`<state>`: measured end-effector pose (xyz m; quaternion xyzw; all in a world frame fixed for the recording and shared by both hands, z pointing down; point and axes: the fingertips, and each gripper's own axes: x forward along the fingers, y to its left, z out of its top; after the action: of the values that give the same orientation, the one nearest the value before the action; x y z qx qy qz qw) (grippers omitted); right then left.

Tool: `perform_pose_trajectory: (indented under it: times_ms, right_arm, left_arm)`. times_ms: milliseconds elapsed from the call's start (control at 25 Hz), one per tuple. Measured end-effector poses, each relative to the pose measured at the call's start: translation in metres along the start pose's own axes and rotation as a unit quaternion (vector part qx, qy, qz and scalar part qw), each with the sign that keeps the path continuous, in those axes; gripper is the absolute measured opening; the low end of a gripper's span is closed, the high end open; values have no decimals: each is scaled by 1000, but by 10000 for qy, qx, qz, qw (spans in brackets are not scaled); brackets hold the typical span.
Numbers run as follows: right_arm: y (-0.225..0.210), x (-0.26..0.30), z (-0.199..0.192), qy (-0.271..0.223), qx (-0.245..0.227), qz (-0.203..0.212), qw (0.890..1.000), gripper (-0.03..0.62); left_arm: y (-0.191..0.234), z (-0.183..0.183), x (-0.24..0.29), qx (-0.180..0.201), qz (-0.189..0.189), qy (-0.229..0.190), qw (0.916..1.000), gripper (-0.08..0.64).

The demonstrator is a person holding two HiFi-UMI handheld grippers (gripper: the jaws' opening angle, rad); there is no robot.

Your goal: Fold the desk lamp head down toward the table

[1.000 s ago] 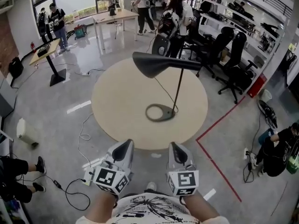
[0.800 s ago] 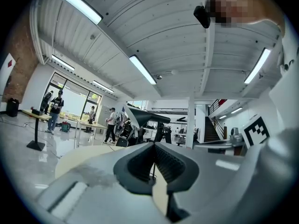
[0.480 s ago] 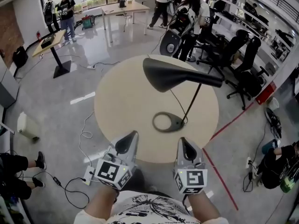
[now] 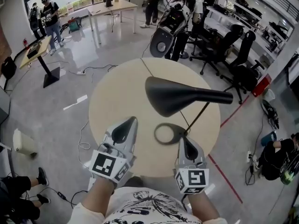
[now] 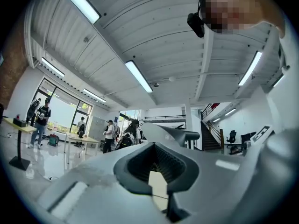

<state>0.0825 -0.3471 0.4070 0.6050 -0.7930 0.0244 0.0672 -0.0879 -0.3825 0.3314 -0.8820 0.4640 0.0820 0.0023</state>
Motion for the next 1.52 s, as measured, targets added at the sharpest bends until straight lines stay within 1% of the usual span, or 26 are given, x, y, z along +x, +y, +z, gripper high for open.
perform_pose_trajectory:
  times_ms: [160,240,360,480,600,760,880,1080,1240,1320,1440,1520]
  right_arm:
    - [-1,16,1,12,1,-132,9999,9]
    - [-2,21,2,20,-12,-197,9998,9]
    - [-4,28,5,52,-44,-257,9996,9]
    - [-9,35,5,108,-120,-278,9995,9]
    - [-10,37,-1,169,-178,-329,9992,9]
    - [-12,37,-9,295,-141,-406,9986,9]
    - [-17,35,-17,370,-41,-434,9984,9]
    - [-21,26,-36,584,69,-523,9969,9]
    - [-26,21,-47,689,43,-623,9957,9]
    - [-30,20,-48,728,58,-689,9949,9]
    - [-34,18,-55,817,124,-778,9935,9]
    - [-38,19,-60,826,135,-876,9926,9]
  left_arm:
    - [6,41,30,250,-314,-404,9984,6]
    - [10,56,43,323,-417,-534,9972,6]
    - [13,69,59,344,-574,-591,9960,6]
    - [8,71,72,427,-781,-574,9944,6]
    - [5,65,77,453,-919,-528,9933,6]
    - [9,54,78,302,-882,-446,9946,6]
    - [7,38,78,241,-861,-277,9956,6]
    - [1,5,75,18,-847,13,9964,5]
    - [-6,-20,73,-40,-914,287,9954,5]
    - [-10,-30,74,-151,-969,395,9944,5]
    - [-13,-51,74,-517,-1018,617,9915,5]
    - [-11,-65,75,-681,-1056,725,9894,5]
